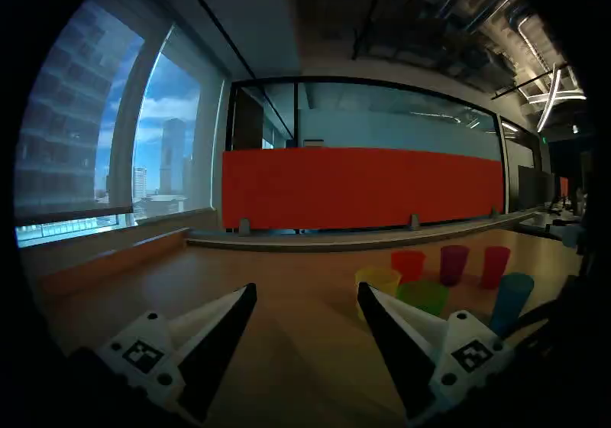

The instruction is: Pour water

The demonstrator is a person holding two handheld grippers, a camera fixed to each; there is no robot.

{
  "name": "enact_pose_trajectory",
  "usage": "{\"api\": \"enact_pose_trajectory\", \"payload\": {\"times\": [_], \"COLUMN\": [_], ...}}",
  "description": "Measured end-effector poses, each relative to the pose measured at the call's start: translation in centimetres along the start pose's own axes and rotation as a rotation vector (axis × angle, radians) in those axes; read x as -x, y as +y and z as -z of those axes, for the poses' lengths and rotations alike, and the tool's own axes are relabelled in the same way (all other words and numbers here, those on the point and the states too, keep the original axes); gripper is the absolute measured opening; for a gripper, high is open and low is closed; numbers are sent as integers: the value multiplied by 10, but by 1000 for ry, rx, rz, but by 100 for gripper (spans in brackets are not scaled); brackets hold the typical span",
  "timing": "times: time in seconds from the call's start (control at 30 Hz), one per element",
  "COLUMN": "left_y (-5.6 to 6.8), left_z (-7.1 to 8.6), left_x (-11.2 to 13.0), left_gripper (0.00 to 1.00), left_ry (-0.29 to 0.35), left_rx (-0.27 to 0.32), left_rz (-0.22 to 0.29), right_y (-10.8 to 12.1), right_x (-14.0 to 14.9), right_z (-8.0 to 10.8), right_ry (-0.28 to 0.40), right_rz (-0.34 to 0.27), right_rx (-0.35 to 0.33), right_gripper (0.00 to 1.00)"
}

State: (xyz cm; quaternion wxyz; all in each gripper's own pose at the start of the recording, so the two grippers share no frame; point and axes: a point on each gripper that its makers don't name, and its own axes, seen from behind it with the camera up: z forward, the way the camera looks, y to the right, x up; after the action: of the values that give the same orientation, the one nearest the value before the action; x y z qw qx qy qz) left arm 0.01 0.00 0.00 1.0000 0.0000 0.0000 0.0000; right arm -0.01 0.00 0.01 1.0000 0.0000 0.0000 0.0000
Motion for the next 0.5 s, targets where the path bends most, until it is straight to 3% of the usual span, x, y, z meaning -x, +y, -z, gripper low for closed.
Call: {"api": "enact_pose_trajectory", "payload": {"times": [0.5], "left_y": [0], "left_z": [0], "left_x": [0], "left_gripper": [99], "left_ry": [0], "left_rx": [0], "left_rz": [0], "right_y": [0], "right_x": [1], "right_z": [-1], "right_ry": [-1], "right_rz": [1], "right_rx": [0], "right_gripper": [100]}}
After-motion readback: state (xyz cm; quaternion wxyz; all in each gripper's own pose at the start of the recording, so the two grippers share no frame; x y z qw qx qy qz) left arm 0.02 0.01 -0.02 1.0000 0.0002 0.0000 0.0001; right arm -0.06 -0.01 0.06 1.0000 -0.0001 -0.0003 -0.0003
